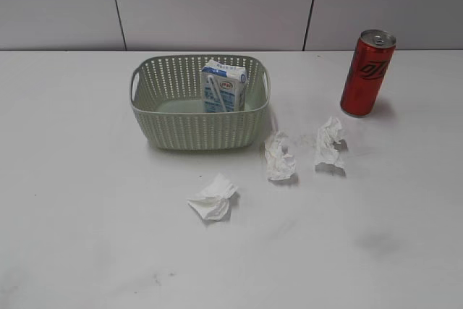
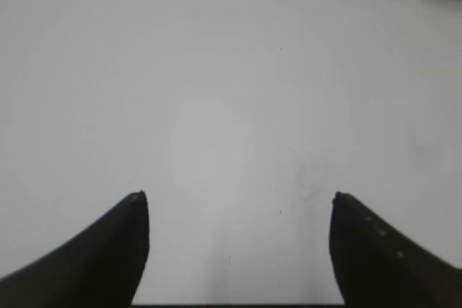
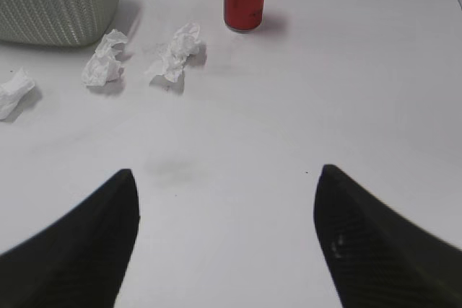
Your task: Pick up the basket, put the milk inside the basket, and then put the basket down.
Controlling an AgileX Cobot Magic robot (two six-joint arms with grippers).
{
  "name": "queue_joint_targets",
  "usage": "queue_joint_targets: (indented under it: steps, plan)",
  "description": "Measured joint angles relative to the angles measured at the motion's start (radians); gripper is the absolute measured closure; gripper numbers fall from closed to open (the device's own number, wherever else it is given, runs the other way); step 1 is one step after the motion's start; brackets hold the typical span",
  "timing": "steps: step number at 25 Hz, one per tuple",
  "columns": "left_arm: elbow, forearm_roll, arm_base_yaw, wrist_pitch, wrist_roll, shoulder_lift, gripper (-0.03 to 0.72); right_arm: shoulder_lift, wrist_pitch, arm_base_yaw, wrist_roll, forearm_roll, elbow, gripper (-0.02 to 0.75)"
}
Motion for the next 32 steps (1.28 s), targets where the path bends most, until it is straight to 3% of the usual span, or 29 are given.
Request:
queue_joint_targets:
  steps: [16,32]
  plan:
    - [0.019,0.029,0.000,-0.025,-0.068,-0.378,0.100,0.000,0.000,0.000,0.000,0.000,0.000,0.146]
    - [0.019,0.031,0.000,-0.025,-0.071,-0.388,0.104,0.000,0.000,0.000,0.000,0.007,0.000,0.146]
